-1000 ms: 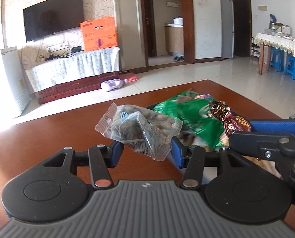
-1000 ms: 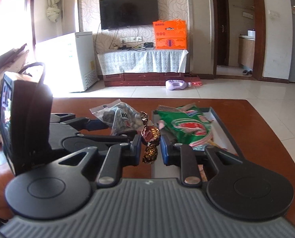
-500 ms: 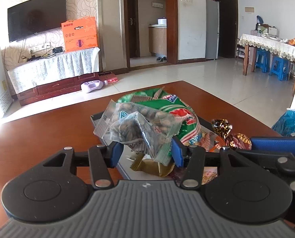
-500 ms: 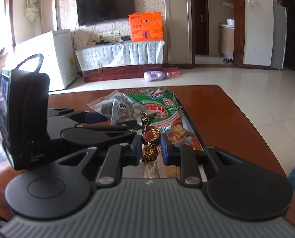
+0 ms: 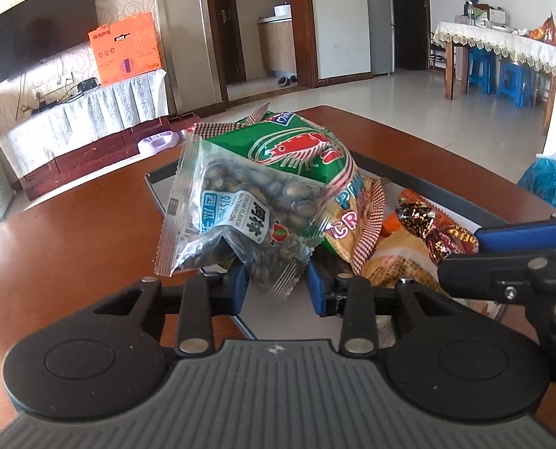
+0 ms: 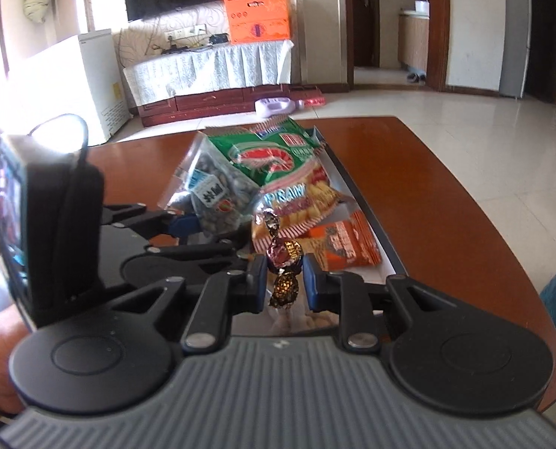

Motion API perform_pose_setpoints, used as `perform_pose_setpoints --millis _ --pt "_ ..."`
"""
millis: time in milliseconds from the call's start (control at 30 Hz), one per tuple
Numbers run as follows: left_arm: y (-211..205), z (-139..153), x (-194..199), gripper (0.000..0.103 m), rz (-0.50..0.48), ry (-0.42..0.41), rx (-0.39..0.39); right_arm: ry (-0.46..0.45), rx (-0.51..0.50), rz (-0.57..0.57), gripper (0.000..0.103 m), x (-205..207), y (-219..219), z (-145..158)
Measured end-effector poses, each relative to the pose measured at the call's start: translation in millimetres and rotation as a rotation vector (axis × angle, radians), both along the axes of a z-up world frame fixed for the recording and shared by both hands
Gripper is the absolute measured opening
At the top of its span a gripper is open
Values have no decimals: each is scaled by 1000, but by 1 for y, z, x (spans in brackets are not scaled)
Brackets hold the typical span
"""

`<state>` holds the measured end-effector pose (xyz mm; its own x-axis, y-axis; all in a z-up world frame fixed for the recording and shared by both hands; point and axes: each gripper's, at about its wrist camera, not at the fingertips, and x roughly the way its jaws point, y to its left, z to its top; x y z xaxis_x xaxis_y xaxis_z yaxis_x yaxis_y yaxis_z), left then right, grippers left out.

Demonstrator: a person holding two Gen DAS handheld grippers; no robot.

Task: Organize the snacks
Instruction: 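Lower the seed bag into the tray and open the left gripper while the right releases the candy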

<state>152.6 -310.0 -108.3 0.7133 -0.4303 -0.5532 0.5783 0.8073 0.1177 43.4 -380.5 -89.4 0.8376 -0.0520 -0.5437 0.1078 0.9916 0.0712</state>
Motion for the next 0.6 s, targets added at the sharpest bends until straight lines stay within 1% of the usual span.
perform_pose_setpoints --millis 133,267,367,500,600 --pt "6 -1 -1 39 0 8 -18 -13 0 2 24 0 -3 1" --pt "14 -3 -1 39 20 -21 28 4 19 16 24 5 -5 -2" --pt "21 -3 -1 39 34 -22 47 10 27 43 24 7 -2 -4" --pt "28 -1 0 39 49 -22 58 2 5 78 24 8 7 -2" --pt "28 1 -2 40 59 -15 44 -17 -39 60 24 7 6 0"
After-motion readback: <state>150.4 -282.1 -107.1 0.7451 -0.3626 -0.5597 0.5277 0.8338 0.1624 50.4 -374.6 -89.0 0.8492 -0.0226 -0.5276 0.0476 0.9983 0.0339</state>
